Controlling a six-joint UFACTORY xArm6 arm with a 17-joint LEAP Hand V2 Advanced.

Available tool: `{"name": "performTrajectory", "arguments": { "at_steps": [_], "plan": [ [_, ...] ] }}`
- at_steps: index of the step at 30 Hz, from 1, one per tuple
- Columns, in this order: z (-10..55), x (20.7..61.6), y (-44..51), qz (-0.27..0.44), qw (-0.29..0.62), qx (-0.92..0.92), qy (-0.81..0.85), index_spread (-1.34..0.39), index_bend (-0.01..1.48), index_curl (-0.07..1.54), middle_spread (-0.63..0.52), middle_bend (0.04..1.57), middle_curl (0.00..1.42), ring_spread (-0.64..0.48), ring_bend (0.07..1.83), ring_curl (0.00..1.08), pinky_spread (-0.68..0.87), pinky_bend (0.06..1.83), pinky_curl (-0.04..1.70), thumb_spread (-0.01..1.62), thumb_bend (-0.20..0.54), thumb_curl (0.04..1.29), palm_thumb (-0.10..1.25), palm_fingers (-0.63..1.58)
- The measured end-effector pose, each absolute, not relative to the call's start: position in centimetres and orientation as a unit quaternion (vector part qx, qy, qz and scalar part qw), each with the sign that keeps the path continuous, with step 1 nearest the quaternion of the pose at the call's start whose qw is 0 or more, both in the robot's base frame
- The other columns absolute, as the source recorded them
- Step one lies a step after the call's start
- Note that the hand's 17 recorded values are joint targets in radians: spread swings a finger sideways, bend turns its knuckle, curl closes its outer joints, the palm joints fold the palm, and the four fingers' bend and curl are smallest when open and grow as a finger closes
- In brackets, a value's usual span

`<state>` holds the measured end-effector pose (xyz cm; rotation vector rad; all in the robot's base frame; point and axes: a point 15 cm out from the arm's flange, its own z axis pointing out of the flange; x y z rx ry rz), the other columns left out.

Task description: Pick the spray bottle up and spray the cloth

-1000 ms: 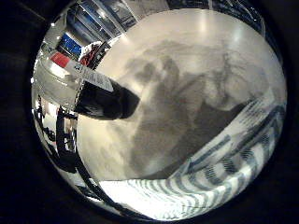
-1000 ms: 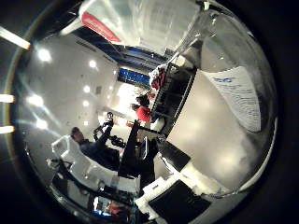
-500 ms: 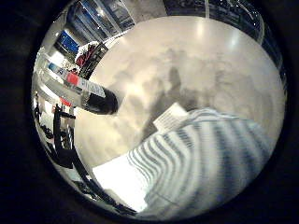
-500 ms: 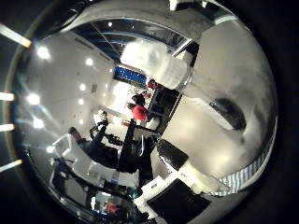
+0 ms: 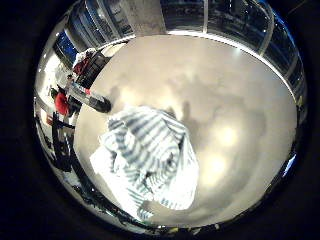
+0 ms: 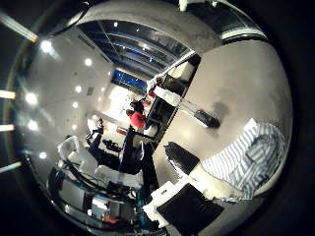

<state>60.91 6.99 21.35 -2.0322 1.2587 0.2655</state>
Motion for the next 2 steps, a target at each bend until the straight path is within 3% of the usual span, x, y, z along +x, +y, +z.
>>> {"name": "performTrajectory", "arguments": {
  "at_steps": [2],
  "plan": [
    [21.98,59.84,5.97,0.098,0.354,-0.789,0.492,-0.37,0.17,0.29,0.01,0.19,0.32,0.02,0.35,0.25,0.35,0.36,0.33,0.96,-0.027,0.31,0.62,0.11]
  ]
}}
